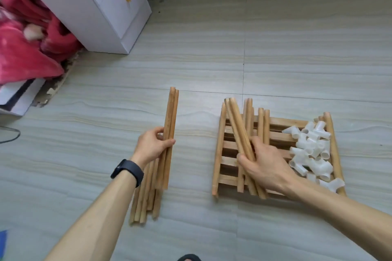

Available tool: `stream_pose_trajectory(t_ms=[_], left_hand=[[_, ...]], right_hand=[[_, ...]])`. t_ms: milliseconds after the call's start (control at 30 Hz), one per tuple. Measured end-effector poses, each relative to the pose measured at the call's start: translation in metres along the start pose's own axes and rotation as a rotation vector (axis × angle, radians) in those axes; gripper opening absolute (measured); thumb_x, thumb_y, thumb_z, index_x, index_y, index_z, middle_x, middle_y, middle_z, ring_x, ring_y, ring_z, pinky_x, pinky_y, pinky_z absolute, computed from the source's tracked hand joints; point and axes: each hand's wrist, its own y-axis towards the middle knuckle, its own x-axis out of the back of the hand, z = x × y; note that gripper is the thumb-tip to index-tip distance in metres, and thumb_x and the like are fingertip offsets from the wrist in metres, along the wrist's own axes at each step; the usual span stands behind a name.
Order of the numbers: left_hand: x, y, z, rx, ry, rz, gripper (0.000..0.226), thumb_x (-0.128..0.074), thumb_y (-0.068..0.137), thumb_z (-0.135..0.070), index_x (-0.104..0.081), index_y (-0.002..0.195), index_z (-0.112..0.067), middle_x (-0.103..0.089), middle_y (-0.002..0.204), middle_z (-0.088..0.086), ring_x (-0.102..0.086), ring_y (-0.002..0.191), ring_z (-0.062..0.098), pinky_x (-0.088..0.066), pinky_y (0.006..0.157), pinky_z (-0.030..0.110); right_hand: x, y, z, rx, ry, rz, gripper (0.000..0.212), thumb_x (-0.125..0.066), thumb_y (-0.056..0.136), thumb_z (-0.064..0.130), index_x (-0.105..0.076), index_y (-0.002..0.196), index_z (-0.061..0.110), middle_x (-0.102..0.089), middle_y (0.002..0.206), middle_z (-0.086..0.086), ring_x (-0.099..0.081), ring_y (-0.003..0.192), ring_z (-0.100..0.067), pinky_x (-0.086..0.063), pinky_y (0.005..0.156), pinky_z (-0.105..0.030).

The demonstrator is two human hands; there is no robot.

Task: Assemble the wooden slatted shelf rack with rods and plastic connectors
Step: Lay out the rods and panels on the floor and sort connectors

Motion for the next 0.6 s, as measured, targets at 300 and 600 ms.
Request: stream_pose_trajectory(t_ms=[300, 600], left_hand=[[0.058, 0.001, 0.145, 0.36, 0.207, 0.015, 0.052, -0.077, 0.088, -0.028, -0.06, 0.137, -0.018, -0.073, 0.11, 0.003, -0.069, 0.089, 0.018, -0.058, 0.081, 0.034], [0.034, 0.005, 0.163, 0.304, 0.114, -0.05, 0.057, -0.074, 0.09, -0.03, -0.051, 0.142, -0.02, -0.066, 0.119, 0.007, -0.063, 0.11, 0.025, -0.052, 0.098, 0.039]], right_hand=[[-0.151, 0.003, 0.052, -0.012, -0.021, 0.33, 0.02, -0.048, 0.082, 0.05, -0.043, 0.087, 0.031, -0.059, 0.076, 0.007, -0.055, 0.067, -0.009, -0.038, 0.053, -0.025], [-0.234, 0.017, 0.052, -0.274, 0.192, 0.22, 0.031, -0.061, 0.099, 0.033, -0.055, 0.123, 0.014, -0.065, 0.114, -0.004, -0.061, 0.111, -0.027, -0.047, 0.092, -0.035]])
